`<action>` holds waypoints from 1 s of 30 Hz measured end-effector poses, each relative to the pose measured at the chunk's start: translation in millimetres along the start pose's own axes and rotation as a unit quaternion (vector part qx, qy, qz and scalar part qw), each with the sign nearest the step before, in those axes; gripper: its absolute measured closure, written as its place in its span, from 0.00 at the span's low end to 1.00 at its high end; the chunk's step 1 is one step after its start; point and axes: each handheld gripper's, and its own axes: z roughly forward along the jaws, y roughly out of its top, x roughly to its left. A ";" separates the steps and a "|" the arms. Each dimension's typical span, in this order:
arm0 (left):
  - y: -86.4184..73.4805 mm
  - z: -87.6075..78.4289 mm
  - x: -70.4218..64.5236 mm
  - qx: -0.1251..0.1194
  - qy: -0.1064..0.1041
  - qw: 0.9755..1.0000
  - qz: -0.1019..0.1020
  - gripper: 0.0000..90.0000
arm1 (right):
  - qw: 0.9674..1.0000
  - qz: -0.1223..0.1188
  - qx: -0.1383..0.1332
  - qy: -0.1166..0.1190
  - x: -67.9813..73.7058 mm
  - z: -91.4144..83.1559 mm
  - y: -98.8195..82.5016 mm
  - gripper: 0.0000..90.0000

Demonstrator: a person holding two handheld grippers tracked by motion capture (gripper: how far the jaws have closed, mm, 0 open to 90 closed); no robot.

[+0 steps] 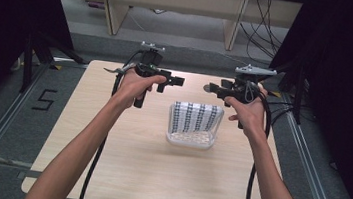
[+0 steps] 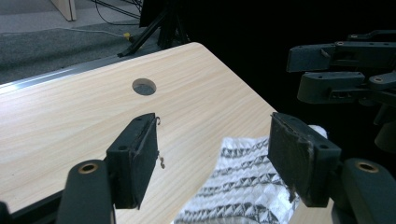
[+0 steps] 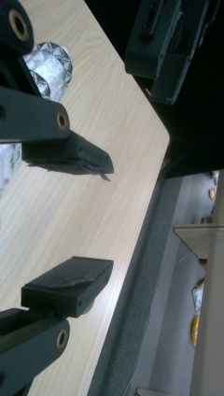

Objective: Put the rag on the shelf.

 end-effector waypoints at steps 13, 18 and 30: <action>-11.6 -11.3 -5.3 -0.002 -0.005 1.000 0.014 0.35 | 1.000 -0.006 -0.004 0.017 8.7 -9.3 -5.4 0.52; -17.7 -19.0 -11.7 -0.004 -0.003 0.999 0.033 0.35 | 1.000 -0.020 -0.006 0.015 9.7 -15.3 -7.5 0.52; -36.0 -34.8 -23.2 -0.010 -0.014 0.998 0.059 0.33 | 1.000 -0.021 -0.008 0.020 15.7 -29.0 -14.4 0.49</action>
